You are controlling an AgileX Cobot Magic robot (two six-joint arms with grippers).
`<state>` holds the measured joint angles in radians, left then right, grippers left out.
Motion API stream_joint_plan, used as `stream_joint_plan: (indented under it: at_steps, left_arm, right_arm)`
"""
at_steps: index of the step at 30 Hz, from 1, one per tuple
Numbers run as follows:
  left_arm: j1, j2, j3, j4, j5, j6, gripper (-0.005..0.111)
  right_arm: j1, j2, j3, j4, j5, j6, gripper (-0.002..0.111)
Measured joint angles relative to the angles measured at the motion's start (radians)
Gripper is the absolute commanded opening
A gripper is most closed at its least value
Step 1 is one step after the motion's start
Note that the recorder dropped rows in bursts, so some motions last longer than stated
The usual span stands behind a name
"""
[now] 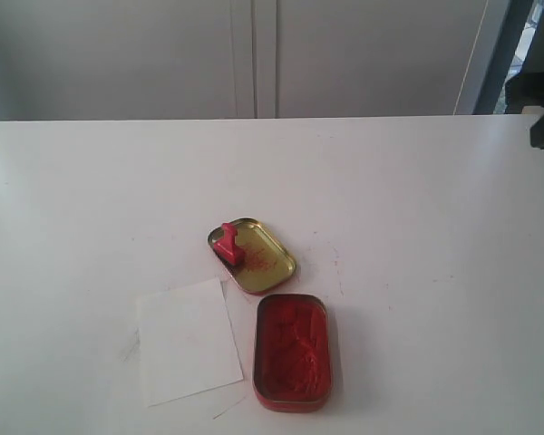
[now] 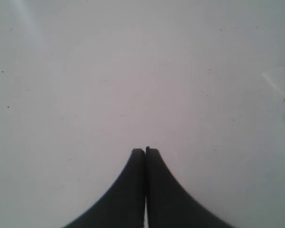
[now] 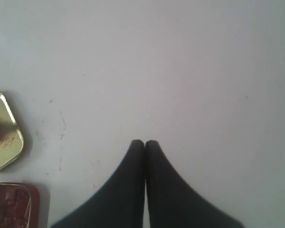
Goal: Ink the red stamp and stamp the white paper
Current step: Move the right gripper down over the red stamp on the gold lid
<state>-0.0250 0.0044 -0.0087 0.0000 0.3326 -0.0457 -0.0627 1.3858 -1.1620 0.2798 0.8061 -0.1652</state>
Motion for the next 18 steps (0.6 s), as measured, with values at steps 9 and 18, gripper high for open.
stream_joint_plan:
  at_steps: [9, 18]
  left_arm:
    - [0.0, 0.0, 0.0, 0.0, 0.0, 0.0, 0.0]
    - [0.0, 0.0, 0.0, 0.0, 0.0, 0.0, 0.0]
  right_arm:
    - [0.147, 0.17, -0.146, 0.005, 0.049, -0.01, 0.0]
    - [0.263, 0.348, -0.321, -0.005, 0.143, -0.014, 0.0]
